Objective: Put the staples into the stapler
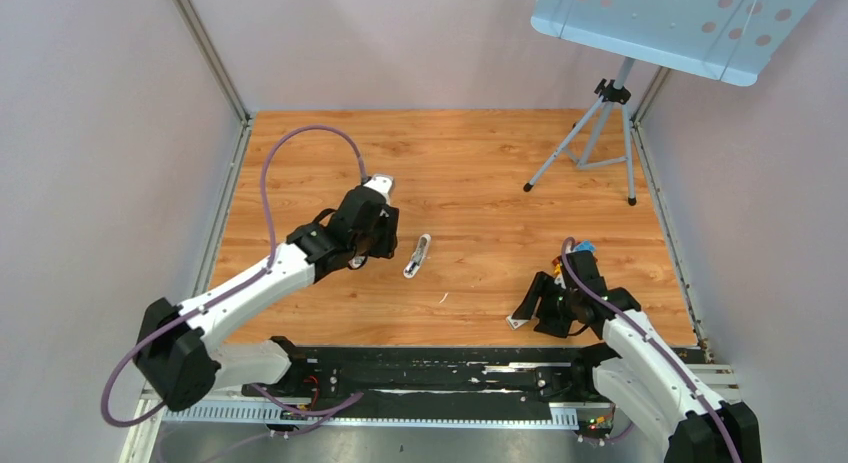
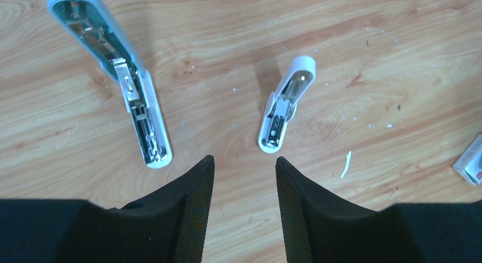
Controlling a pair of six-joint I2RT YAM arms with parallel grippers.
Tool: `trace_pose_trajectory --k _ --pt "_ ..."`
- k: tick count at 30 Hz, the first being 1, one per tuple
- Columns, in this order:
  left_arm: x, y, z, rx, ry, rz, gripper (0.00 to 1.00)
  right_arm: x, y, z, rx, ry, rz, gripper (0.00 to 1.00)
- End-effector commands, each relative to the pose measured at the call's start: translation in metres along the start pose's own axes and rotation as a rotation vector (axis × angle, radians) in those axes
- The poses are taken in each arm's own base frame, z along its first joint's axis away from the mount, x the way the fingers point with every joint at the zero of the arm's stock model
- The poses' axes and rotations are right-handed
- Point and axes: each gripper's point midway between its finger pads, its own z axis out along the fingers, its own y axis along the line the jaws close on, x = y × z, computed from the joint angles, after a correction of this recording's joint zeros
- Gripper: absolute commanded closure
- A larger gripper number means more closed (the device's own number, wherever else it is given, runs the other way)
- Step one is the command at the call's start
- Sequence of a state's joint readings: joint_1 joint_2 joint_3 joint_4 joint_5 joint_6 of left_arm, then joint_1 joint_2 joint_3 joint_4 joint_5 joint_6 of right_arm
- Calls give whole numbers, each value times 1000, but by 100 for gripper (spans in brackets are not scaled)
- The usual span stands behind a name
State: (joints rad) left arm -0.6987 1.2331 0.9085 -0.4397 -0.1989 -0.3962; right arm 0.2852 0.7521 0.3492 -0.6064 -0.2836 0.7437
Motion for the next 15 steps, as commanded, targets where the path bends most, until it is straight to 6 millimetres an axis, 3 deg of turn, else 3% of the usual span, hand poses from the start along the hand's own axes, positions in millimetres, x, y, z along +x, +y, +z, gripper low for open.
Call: trace_pose_trajectory --k 1,6,15 --pt "22 8 -19 23 19 25 52 -2 -1 9 -25 -5 -20 34" --pt "29 4 -32 88 -3 29 44 -6 17 14 -132 -11 -84 34" --pt "49 -1 -28 136 15 -12 42 -7 71 14 -300 5 -321 34"
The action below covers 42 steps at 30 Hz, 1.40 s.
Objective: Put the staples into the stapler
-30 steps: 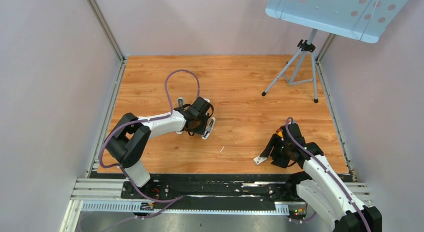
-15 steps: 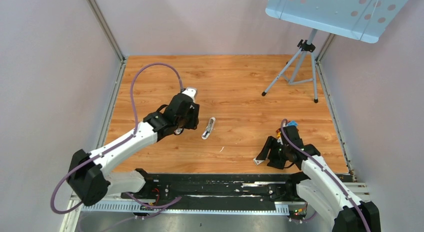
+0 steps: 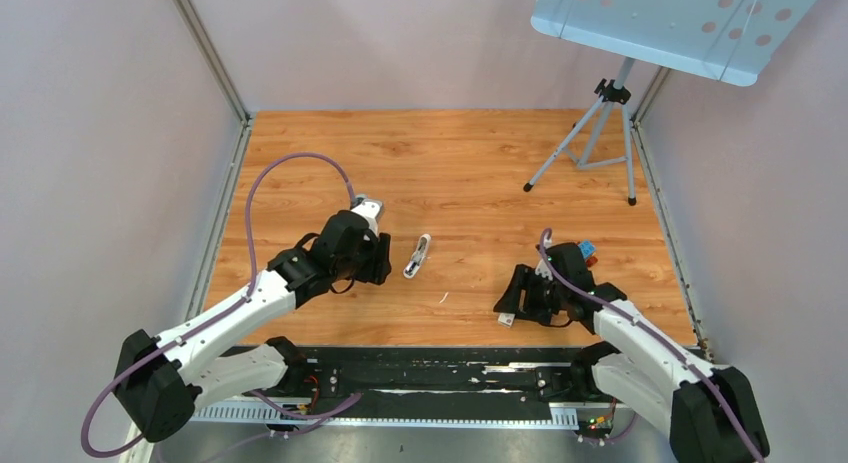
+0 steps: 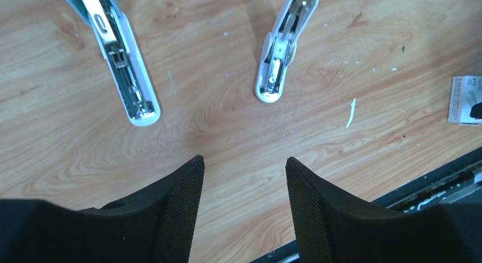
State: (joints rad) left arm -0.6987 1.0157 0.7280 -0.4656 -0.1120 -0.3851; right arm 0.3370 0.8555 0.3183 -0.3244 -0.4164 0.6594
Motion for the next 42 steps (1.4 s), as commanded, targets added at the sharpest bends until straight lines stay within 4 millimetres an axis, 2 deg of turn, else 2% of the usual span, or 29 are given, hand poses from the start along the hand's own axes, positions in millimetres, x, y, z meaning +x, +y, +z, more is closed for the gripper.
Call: trace_pose_trajectory --k 1,3,8,15,19,22,26,28,30,32,36,39,42 --pt "6 -8 0 58 -5 -22 42 -4 37 8 -100 27 -183 34" --pt "7 -10 0 71 -9 -27 41 6 46 18 -77 86 -246 34" --pt "8 -17 -8 128 -40 -37 39 24 87 42 -97 180 -447 35" --pt "9 -8 -21 99 -68 -40 38 38 146 72 -187 263 -676 34" --pt "7 -4 -25 81 -94 -81 38 48 164 89 -162 294 -779 34" --pt "10 -7 -23 89 -86 -128 39 49 169 89 -128 284 -804 34" --pt "20 -14 -19 131 -41 -127 42 36 170 74 -107 215 -792 34" --pt "25 -19 -17 158 -21 -117 46 29 163 69 -99 203 -780 36" --pt "29 -27 -15 203 -5 -112 48 19 153 67 -89 202 -750 41" --pt "37 -37 -12 269 21 -108 51 12 143 66 -87 210 -716 50" --pt "41 -55 -10 319 -19 -45 50 6 130 64 -114 239 -670 63" --pt "42 -72 -9 332 -67 18 48 4 125 63 -158 256 -626 69" --pt "40 -79 0 305 -106 63 45 1 118 65 -178 264 -573 71"
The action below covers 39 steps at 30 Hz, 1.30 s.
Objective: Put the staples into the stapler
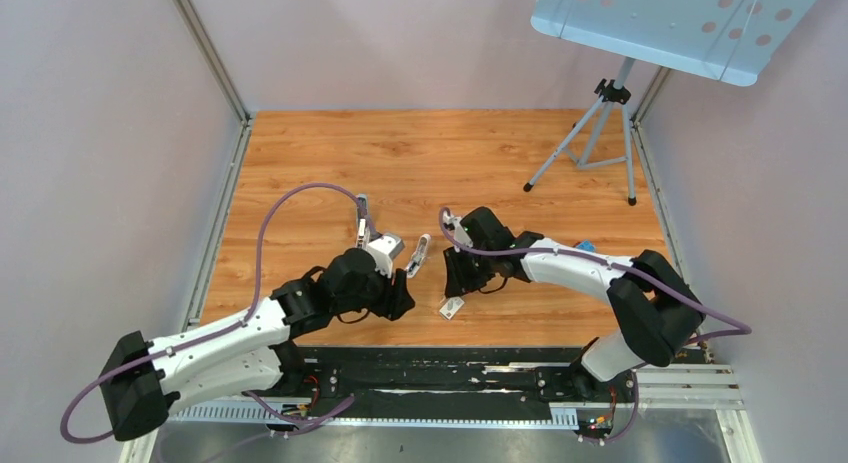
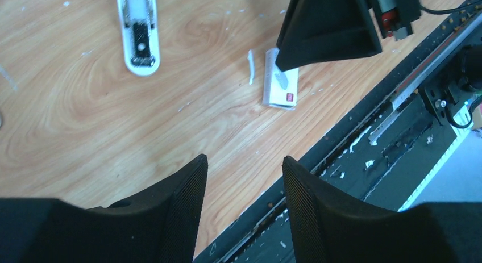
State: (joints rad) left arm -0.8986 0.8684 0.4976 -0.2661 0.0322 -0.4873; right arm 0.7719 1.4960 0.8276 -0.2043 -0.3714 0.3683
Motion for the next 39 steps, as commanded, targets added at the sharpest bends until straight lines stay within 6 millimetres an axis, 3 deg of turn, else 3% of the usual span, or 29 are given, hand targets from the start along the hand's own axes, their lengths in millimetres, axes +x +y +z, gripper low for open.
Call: trace_pose_trajectory --k 1,7,11,22,29,39 --pt "-18 -8 18 -31 -105 78 44 9 -3 -2 -88 18 53 71" --pt "-19 -27 38 -47 -110 214 38 15 -22 -9 -117 -17 150 56" --pt "-23 -40 53 -65 -143 295 35 17 -36 -19 -126 -56 224 55" --pt "-3 -61 104 -126 -28 445 33 29 -52 -41 -109 -116 294 52" --pt "10 -59 116 -122 13 469 33 34 -57 -45 -114 -128 318 50" --pt "25 -54 125 -121 58 491 39 37 -56 -44 -127 -127 328 55"
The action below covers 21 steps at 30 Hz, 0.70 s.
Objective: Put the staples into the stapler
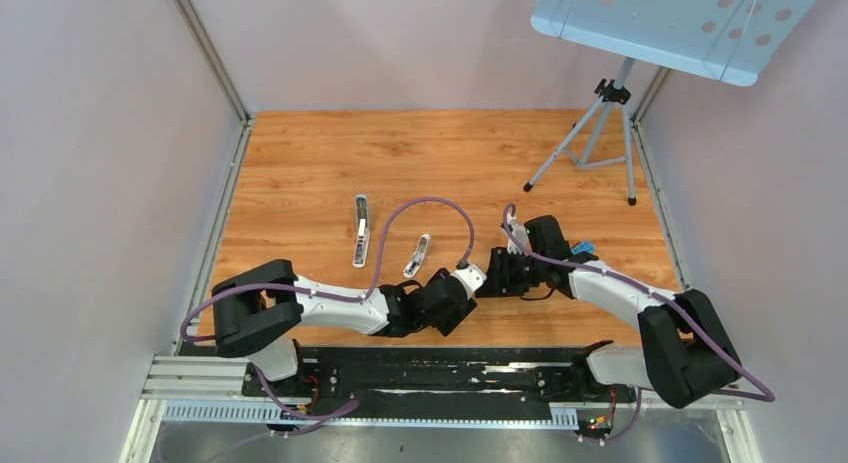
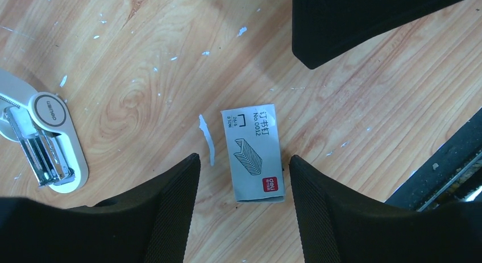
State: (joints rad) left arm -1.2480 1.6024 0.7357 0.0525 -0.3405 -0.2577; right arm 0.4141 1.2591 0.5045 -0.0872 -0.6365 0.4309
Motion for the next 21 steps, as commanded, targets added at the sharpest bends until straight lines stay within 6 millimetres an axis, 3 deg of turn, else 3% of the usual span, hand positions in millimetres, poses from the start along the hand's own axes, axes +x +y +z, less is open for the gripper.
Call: trace_pose_trajectory --k 1,8,11,15,21 --pt "-14 -8 4 22 -43 6 40 5 -2 -1 -15 4 24 55" --pt "-4 -10 1 63 -37 63 50 8 4 4 -78 9 37 60" --pt "-1 -13 -4 100 -47 85 54 8 13 7 -153 9 29 58" --pt "1 -9 -10 101 -62 96 55 6 17 8 -174 5 37 51" --pt "-1 0 -14 60 -69 101 51 3 15 12 -175 20 51 59"
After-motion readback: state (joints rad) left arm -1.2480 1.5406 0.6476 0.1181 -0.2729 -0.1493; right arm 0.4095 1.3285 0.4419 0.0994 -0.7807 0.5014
